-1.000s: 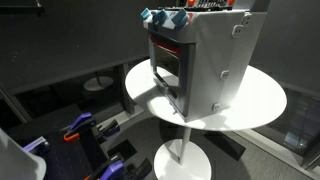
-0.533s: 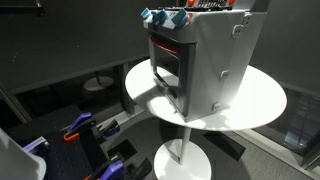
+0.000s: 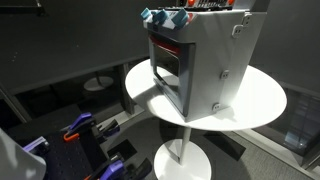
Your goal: Press the orange button on the stove
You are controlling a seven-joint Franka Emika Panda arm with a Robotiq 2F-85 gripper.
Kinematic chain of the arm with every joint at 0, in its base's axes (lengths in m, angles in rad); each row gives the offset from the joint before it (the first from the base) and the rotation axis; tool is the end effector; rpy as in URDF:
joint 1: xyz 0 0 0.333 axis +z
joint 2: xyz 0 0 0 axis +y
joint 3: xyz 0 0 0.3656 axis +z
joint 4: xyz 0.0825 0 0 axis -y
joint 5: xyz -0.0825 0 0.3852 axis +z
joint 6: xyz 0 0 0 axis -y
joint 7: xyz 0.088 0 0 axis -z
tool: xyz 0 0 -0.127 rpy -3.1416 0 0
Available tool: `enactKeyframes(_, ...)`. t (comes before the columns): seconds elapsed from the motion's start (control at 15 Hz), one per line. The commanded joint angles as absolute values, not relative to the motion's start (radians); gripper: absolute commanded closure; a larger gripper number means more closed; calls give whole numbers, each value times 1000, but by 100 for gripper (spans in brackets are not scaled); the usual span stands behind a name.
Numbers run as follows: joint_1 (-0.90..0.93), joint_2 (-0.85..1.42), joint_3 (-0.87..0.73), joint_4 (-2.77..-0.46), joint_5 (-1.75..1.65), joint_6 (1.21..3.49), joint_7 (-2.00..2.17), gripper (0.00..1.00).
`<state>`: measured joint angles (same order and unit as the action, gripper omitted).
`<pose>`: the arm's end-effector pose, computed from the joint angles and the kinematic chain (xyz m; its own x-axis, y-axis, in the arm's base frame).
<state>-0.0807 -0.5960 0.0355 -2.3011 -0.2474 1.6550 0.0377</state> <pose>0.3362 -0.0415 0.5848 0.9967 -0.0680 -0.0434 -0.0543 -0.9631 0.2638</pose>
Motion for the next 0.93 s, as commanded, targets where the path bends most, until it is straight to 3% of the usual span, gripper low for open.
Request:
enactKeyframes(0.0,-76,-570,37,-2258,-305,1739,74,0)
enactKeyframes(0.87,-109,-339,3,-2181,-426,2137,76,0)
